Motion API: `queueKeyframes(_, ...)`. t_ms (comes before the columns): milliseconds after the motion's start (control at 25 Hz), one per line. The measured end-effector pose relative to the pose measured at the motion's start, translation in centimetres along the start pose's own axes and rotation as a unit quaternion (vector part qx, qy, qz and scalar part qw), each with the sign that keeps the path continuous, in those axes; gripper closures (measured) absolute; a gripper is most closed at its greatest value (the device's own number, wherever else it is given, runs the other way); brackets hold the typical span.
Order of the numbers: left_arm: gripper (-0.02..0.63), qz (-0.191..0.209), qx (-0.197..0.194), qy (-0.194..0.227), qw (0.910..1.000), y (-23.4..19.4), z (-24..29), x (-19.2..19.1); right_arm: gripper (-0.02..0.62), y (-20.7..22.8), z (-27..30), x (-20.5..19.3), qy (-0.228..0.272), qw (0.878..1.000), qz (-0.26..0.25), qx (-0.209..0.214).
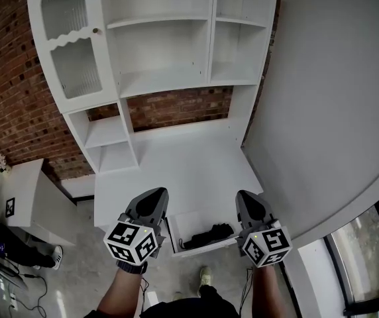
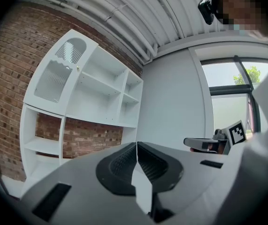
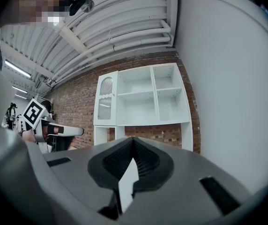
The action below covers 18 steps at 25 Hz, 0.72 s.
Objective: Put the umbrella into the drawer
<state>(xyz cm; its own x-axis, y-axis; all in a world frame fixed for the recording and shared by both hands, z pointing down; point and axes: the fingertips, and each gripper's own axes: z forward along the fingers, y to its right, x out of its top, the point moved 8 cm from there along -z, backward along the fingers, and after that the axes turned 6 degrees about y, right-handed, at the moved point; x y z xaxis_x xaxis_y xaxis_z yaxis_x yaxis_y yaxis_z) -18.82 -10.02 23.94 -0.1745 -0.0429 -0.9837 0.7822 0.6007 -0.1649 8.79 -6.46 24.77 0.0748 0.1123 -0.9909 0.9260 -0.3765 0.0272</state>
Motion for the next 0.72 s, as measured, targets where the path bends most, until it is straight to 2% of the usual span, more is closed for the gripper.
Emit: queueKeyframes(720, 0.594, 0.005, 0.003, 0.006, 1.0000, -0.23, -0.65, 0.35, 0.591, -0.78, 0.35, 0.35, 0.004, 1.000, -0.007, 0.007)
